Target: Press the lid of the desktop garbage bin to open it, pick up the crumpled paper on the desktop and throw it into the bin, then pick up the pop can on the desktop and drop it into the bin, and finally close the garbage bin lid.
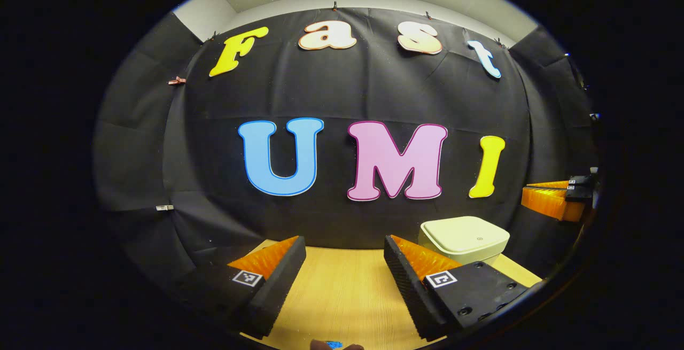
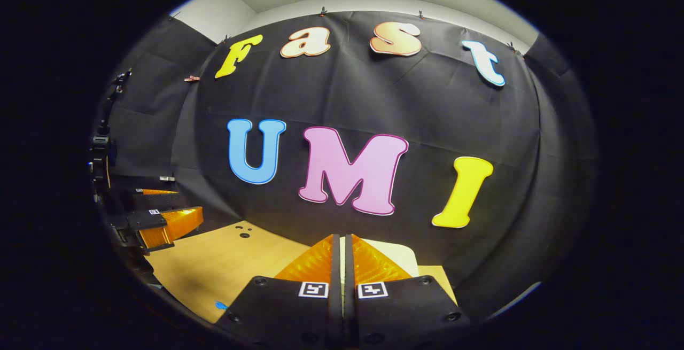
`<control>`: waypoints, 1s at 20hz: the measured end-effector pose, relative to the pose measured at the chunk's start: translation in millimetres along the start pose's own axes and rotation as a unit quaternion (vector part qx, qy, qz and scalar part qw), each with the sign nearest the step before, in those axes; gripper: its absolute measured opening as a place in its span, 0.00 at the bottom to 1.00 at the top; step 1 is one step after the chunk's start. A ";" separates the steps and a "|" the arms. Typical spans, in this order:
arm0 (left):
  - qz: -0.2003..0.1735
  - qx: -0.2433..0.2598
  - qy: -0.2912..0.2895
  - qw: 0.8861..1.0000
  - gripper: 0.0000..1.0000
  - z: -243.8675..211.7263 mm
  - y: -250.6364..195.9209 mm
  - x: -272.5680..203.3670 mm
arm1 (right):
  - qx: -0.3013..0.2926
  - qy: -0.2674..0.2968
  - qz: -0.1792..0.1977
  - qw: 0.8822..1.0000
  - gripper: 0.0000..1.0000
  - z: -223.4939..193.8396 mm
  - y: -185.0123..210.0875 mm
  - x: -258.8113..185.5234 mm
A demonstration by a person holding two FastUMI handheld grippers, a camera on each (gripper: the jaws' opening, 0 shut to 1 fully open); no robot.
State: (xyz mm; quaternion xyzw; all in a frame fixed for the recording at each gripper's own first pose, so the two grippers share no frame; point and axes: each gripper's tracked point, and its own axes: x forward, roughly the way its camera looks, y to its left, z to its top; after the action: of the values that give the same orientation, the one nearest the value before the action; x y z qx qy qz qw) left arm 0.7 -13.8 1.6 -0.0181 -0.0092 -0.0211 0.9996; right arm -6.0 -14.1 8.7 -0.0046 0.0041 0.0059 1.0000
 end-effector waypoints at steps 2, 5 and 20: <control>-0.003 -0.003 0.000 1.000 0.95 0.2 -0.3 2.2 | 0.010 0.019 0.006 1.000 0.05 -5.5 -3.1 2.4; -0.007 0.001 0.001 1.000 0.95 -1.9 -1.8 4.4 | 0.018 0.025 -0.004 1.000 0.05 2.0 -20.4 7.3; -0.032 0.011 -0.003 0.999 0.95 1.0 -18.7 9.0 | 0.021 0.175 0.017 0.984 0.05 -77.9 -41.9 82.2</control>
State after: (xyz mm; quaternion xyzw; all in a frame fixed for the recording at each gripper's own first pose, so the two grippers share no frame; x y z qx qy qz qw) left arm 8.9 -32.8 3.4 -0.0068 -0.0133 -0.0529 0.9985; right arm 76.0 -55.7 -69.5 0.0160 0.1794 0.0224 0.9834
